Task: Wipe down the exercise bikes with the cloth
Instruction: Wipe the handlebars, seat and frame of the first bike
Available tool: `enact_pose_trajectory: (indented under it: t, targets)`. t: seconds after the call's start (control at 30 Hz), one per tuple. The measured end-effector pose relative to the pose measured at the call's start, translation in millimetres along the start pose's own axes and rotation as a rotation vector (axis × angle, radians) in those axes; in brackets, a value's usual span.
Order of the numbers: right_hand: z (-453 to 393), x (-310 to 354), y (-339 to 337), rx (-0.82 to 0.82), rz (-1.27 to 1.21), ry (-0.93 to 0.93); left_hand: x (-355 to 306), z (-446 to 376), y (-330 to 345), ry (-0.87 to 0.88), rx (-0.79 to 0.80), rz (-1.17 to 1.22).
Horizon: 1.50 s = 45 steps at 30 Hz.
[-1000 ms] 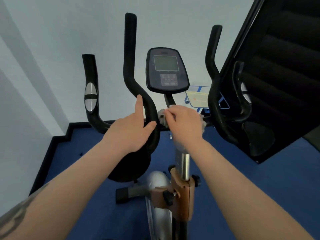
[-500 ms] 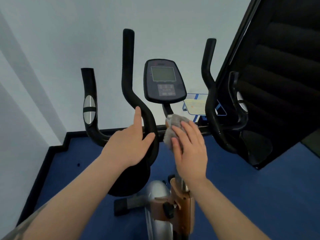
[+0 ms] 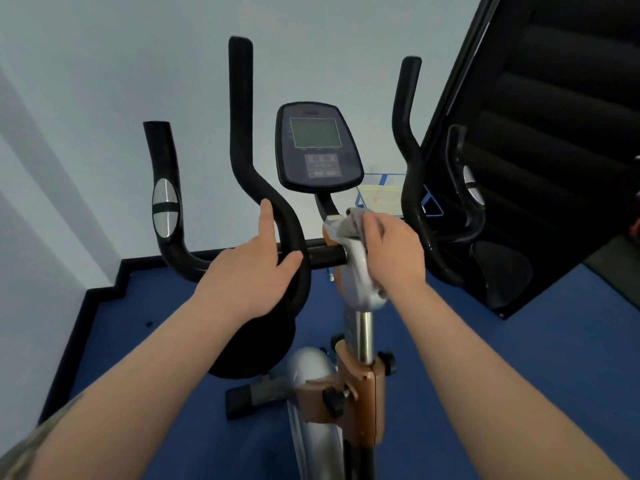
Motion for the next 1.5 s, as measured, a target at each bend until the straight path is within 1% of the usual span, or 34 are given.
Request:
enact_pose_trajectory:
  t: [0.07, 0.13, 0.2, 0.23, 0.27, 0.33, 0.37, 0.43, 0.5, 0.53, 0.57, 0.6, 0.67, 0.73, 0.77, 0.83, 0.93, 1.0, 1.03, 1.1, 1.13, 1.2, 1.27, 1.3, 1.37, 1.4, 1.43, 1.5]
  targets:
    - [6, 6, 0, -0.027, -0.010, -0.023, -1, 1, -2, -0.006, 0.007, 0.009]
    - [34, 16, 7, -0.092, 0.004, -0.124, -3, 3, -3, -0.004, 0.004, 0.007]
    - [56, 24, 5, -0.129, 0.089, -0.241, -4, 5, -2, 0.009, -0.005, -0.002]
    - [48, 25, 4, -0.079, 0.106, -0.281, -4, 4, -1, 0.010, -0.009, -0.007]
    - [32, 25, 4, 0.012, 0.095, -0.265, -4, 3, -1, 0.007, -0.005, -0.011]
    - [3, 26, 8, 0.219, 0.117, -0.151, -4, 3, -3, -0.007, 0.017, -0.005]
    - [-4, 27, 11, 0.287, 0.171, -0.119, -4, 4, -4, -0.014, 0.024, 0.005]
    - [-2, 30, 15, 0.279, 0.337, -0.179, -5, 7, -5, -0.018, 0.024, 0.014]
    - [10, 37, 13, 0.210, 0.416, -0.291, -7, 9, -6, -0.012, 0.011, 0.001]
    - [11, 38, 14, 0.240, 0.457, -0.321, -7, 9, -6, -0.008, 0.003, -0.006]
    - [4, 41, 19, 0.327, 0.538, -0.355, -7, 8, -6, -0.004, -0.004, -0.010]
    - [-8, 41, 29, 0.442, 0.604, -0.339, -7, 7, -5, -0.003, -0.005, -0.009]
    - [-32, 40, 48, 0.641, 0.665, -0.223, -8, 6, -7, 0.005, -0.005, -0.001]
    - [-44, 41, 61, 0.733, 0.665, -0.121, -9, 8, -8, 0.018, -0.009, 0.009]
    - [-46, 43, 65, 0.742, 0.677, -0.133, -9, 9, -8, 0.022, -0.008, 0.016]
    - [-42, 45, 61, 0.695, 0.682, -0.206, -9, 11, -8, 0.027, 0.003, 0.029]
    - [-33, 41, 41, 0.461, 0.477, -0.199, -8, 12, -12, 0.013, 0.005, 0.083]
    - [-26, 40, 33, 0.317, 0.448, -0.225, -11, 9, -26, 0.038, -0.080, 0.096]
    - [-24, 38, 32, 0.286, 0.442, -0.233, -13, 5, -38, 0.066, -0.152, 0.093]
    - [-30, 32, 32, 0.291, 0.396, -0.195, -17, -10, -64, 0.136, -0.285, 0.137]
    - [-38, 27, 29, 0.294, 0.310, -0.133, -19, -20, -76, 0.168, -0.329, 0.161]
    - [-61, 16, 20, 0.256, -0.039, 0.062, -21, -44, -92, 0.205, -0.385, 0.176]
    - [-86, 13, 12, 0.121, -0.402, 0.204, -20, -69, -102, 0.204, -0.444, 0.193]
    - [-99, 14, 12, 0.037, -0.490, 0.215, -21, -80, -105, 0.203, -0.485, 0.208]
    - [-124, 23, 18, -0.084, -0.490, 0.122, -25, -98, -109, 0.229, -0.541, 0.197]
    - [-135, 28, 26, -0.097, -0.454, 0.068, -28, -106, -107, 0.252, -0.552, 0.157]
    - [-146, 32, 37, -0.077, -0.409, 0.028, -31, -113, -104, 0.265, -0.555, 0.109]
    - [-165, 37, 64, 0.016, -0.252, -0.067, -33, -122, -98, 0.259, -0.560, 0.070]
Point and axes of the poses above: each hand's wrist, its own z-axis away from the middle knuckle, its own y-axis out of the palm, x = y × z, the point moved 6 cm from there along -z, towards the middle knuckle, and after that the axes turned 4 degrees about -y, right-handed, at the moved point
